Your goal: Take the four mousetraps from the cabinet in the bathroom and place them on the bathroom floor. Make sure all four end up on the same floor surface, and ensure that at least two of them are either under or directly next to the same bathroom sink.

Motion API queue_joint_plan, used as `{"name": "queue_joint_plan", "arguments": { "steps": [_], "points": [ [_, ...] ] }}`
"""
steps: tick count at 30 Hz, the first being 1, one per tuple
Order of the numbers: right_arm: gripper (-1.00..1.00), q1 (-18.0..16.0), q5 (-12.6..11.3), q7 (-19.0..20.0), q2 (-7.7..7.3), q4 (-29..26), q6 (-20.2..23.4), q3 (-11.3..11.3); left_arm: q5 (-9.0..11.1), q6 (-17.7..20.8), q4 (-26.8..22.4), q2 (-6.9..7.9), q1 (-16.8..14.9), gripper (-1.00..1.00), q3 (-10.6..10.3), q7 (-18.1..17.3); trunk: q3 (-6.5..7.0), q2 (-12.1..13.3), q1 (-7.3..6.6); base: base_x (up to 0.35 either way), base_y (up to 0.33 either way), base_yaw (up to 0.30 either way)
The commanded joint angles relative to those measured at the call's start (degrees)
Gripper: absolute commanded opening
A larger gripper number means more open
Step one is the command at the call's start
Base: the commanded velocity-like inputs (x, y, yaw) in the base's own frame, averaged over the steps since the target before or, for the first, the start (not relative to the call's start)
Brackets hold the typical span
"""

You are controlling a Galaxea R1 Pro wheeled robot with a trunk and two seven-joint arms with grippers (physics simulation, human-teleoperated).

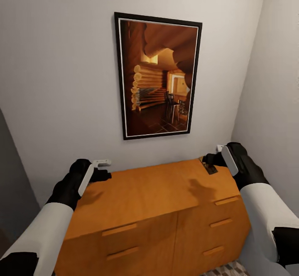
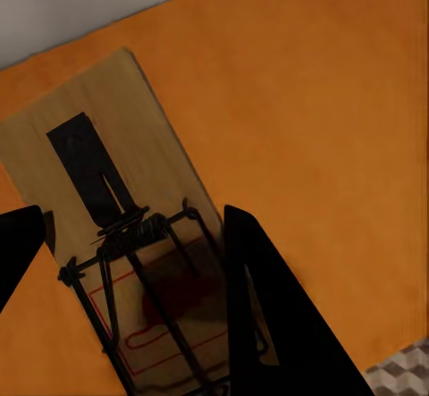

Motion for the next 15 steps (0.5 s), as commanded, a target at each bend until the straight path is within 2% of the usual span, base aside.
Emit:
{"name": "queue_joint_plan", "arguments": {
  "steps": [1,5,15],
  "points": [
    [-1.00,-0.1,-0.6,-0.5,-0.04,0.0,0.2,0.0,0.5,0.2,0.0,0.04,0.0,1.00,-0.1,0.4,-0.08,-0.1,0.01,0.000,0.097,-0.048],
    [-1.00,-0.1,-0.6,-0.5,-0.21,0.0,0.2,0.0,0.5,0.2,0.2,0.03,0.0,1.00,-0.1,0.4,-0.08,-0.1,0.01,0.000,0.222,-0.022],
    [-1.00,-0.1,-0.7,-0.7,-0.17,0.0,0.2,0.0,0.5,0.2,0.2,0.03,0.0,1.00,-0.1,0.3,-0.08,-0.1,0.01,0.000,0.316,-0.003]
  ]
}}
